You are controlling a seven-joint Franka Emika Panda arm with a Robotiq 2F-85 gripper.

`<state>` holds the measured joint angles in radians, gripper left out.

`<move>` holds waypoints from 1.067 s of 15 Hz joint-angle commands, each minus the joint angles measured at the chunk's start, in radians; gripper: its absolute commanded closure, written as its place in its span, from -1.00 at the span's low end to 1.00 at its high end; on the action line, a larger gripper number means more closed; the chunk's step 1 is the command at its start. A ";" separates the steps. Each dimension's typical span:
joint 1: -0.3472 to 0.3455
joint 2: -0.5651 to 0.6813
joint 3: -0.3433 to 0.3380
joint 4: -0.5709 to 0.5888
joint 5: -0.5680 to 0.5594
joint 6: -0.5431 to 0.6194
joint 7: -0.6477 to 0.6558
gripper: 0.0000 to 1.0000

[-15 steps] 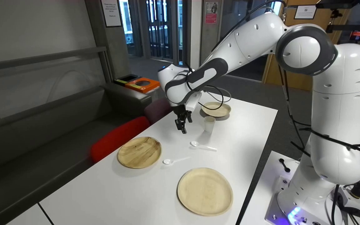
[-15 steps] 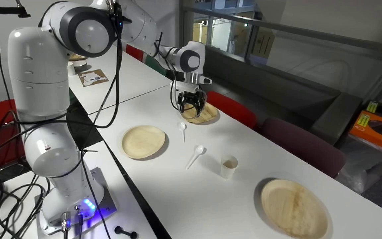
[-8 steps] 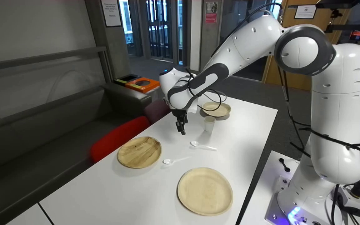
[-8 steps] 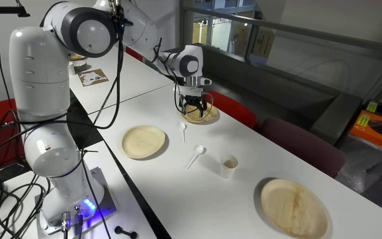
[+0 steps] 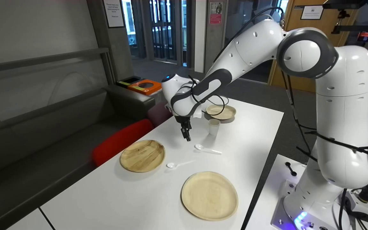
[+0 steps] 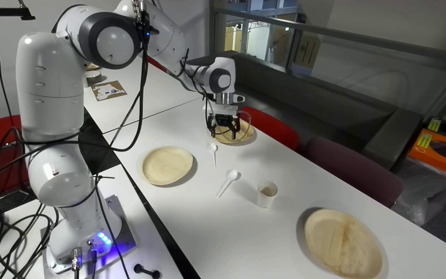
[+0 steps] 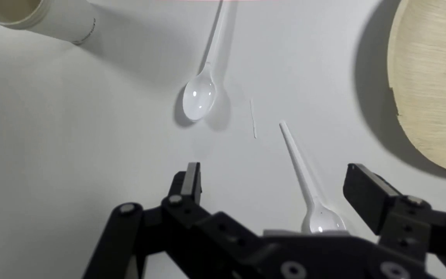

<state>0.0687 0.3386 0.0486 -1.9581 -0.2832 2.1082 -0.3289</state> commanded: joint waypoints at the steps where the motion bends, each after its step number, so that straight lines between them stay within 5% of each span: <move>1: -0.006 0.069 0.021 0.017 -0.033 0.040 -0.085 -1.00; 16: 0.001 0.240 0.080 0.087 -0.025 0.086 -0.186 -1.00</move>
<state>0.0703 0.5727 0.1153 -1.8751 -0.2939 2.1797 -0.4655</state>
